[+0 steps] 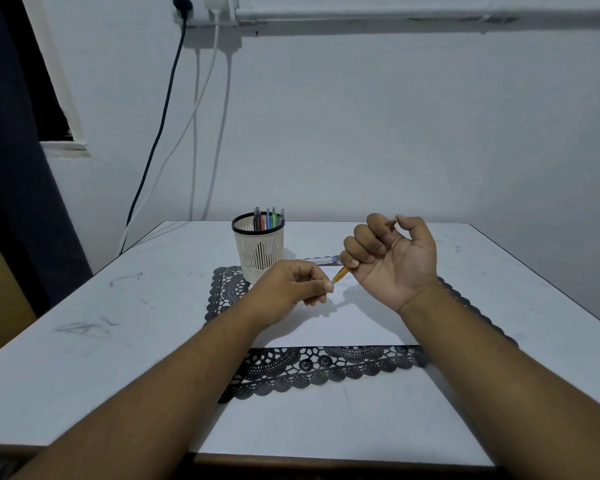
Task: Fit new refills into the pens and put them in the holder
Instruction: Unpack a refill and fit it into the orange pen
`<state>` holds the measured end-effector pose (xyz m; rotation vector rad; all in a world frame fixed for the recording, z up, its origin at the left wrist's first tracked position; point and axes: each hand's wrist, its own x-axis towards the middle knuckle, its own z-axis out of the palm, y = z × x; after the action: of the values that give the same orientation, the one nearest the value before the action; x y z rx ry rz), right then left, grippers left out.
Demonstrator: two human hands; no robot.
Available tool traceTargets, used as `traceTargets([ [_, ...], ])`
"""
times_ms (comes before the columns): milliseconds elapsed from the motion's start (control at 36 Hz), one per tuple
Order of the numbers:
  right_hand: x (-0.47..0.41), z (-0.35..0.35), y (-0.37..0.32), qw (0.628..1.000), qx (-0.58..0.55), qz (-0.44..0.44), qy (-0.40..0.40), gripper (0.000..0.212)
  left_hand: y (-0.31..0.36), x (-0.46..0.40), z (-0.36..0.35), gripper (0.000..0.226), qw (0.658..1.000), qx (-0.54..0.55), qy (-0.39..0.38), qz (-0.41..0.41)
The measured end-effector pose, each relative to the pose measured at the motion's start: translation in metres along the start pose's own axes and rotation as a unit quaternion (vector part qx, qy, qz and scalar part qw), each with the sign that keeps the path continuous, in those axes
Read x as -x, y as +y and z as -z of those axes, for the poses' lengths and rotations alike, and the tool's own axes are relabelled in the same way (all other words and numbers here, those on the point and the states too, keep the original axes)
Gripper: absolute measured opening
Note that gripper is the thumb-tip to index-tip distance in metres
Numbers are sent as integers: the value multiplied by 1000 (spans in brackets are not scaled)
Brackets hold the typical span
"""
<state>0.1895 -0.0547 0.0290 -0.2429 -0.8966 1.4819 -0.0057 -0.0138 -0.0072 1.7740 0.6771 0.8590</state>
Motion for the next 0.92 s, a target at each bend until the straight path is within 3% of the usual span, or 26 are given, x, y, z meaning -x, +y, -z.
traceTargets([
  [917, -1, 2, 2, 1000, -9, 3, -21, 30, -1, 0, 1, 16, 1000, 9, -8, 1],
])
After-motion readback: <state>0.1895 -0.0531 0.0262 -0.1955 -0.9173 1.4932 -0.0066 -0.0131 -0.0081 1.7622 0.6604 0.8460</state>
